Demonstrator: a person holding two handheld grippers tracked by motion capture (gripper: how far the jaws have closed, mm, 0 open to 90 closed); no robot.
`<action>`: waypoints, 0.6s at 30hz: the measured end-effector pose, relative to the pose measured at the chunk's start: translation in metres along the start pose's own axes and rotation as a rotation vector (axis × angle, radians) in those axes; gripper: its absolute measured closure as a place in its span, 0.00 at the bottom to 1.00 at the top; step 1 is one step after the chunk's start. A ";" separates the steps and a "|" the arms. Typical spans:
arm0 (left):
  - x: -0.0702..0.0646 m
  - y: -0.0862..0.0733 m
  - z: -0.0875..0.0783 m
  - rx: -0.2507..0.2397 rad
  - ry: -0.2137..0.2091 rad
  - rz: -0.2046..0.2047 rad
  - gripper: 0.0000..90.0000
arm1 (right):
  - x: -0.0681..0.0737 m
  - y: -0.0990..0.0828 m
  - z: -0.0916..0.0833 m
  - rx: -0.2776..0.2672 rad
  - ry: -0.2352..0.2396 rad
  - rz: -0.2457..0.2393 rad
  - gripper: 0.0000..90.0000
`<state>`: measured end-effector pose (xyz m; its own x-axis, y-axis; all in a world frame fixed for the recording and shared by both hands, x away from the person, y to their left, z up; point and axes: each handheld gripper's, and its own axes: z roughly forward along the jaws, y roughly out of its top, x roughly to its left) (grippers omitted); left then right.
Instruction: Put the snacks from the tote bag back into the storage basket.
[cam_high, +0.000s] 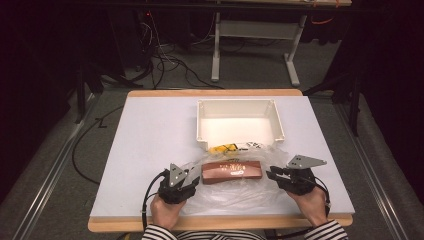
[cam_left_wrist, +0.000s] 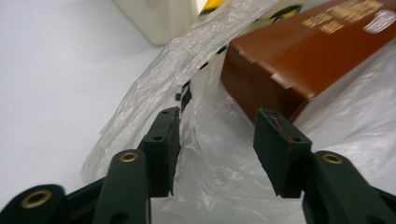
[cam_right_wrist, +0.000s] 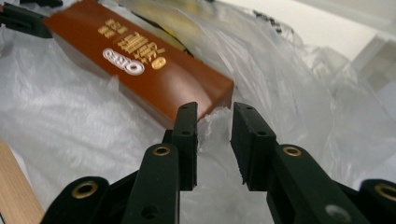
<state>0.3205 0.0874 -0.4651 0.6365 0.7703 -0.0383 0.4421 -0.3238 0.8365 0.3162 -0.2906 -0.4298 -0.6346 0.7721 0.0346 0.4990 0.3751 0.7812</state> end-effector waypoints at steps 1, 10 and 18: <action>-0.001 0.002 -0.003 -0.010 -0.006 0.007 0.60 | 0.000 0.002 0.000 -0.008 0.004 0.002 0.78; -0.008 0.020 -0.019 -0.076 -0.074 0.036 0.63 | -0.004 0.018 0.003 -0.042 -0.025 -0.001 0.70; -0.003 0.021 -0.019 -0.087 -0.019 0.000 0.56 | -0.014 0.020 0.018 -0.017 -0.052 0.029 0.67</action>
<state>0.3155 0.0890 -0.4371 0.6488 0.7595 -0.0481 0.3860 -0.2740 0.8809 0.3456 -0.2843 -0.4255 -0.5882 0.8083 0.0257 0.5069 0.3437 0.7905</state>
